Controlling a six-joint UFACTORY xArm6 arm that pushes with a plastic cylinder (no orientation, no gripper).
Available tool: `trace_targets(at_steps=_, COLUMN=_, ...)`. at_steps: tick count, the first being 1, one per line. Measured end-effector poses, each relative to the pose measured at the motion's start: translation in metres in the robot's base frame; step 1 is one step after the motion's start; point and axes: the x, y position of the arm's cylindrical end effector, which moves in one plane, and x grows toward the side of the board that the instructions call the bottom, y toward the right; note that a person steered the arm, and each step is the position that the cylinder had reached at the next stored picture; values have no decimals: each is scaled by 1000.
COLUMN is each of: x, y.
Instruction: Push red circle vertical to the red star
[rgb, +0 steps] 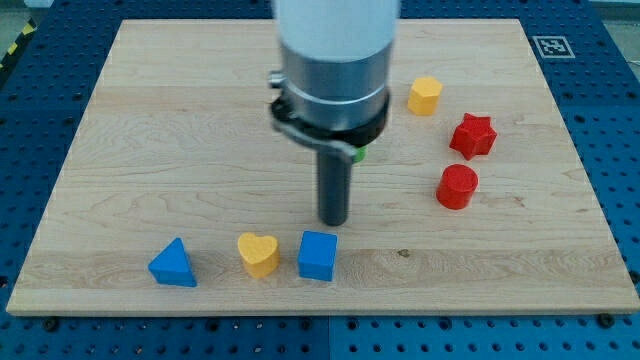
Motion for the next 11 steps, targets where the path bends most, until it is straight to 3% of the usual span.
trace_targets(at_steps=3, x=-38, y=107)
trace_targets(at_steps=5, x=-66, y=102)
trace_targets(at_steps=6, x=-24, y=123)
trace_targets(at_steps=7, x=-15, y=132)
trace_targets(at_steps=8, x=-43, y=135)
trace_targets(at_steps=10, x=-30, y=228)
trace_targets(at_steps=11, x=-12, y=223)
